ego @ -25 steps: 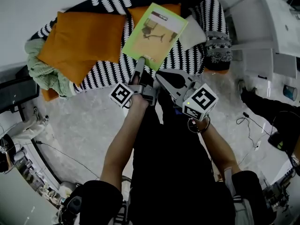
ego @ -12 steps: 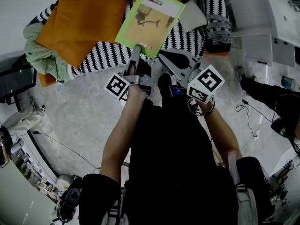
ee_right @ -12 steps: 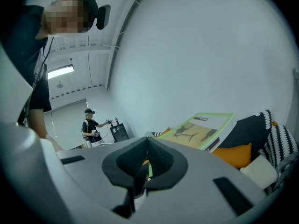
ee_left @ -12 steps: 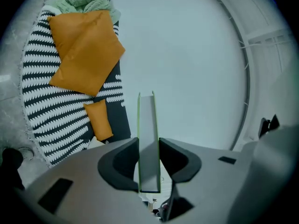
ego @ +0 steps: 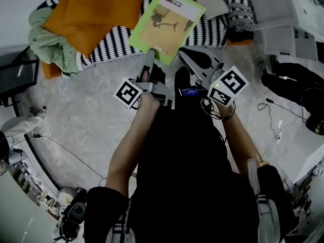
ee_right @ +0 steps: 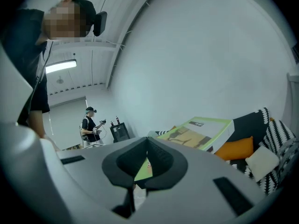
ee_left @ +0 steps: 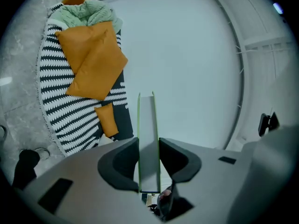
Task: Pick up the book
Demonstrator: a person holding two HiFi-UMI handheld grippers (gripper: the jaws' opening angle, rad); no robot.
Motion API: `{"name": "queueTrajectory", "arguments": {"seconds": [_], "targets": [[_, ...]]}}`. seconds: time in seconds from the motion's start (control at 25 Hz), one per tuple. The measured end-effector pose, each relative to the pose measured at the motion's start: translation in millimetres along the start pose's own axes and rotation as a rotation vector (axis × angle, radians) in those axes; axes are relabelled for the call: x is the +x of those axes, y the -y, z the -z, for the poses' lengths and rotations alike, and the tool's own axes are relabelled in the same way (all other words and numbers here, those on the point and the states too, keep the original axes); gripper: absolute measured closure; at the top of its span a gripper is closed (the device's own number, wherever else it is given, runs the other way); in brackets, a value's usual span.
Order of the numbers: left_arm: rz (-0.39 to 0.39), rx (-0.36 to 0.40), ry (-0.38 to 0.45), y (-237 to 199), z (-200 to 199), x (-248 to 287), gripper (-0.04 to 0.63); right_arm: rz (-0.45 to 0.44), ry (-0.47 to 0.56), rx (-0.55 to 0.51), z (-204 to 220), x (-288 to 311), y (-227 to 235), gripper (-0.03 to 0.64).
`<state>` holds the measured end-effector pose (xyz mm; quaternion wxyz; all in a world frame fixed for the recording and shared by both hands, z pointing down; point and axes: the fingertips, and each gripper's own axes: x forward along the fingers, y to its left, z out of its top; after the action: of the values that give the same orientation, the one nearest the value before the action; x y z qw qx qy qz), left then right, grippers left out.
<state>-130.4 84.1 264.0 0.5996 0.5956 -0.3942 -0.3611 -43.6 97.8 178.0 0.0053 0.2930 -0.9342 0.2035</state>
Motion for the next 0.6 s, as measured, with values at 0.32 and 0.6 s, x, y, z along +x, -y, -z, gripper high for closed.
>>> {"name": "queueTrajectory", "arguments": {"seconds": [0.32,0.6], "targets": [[0.009,0.005,-0.056,-9.5,22.2,-85.5,0.449,0.026,0.011,-0.011,43.8,-26.7,-76.6,0.6],[0.001,-0.015,-0.094,-4.1,22.9,-97.1,0.449,0.063,0.013,-0.008,43.8,-32.2,-86.9,0.6]]}}
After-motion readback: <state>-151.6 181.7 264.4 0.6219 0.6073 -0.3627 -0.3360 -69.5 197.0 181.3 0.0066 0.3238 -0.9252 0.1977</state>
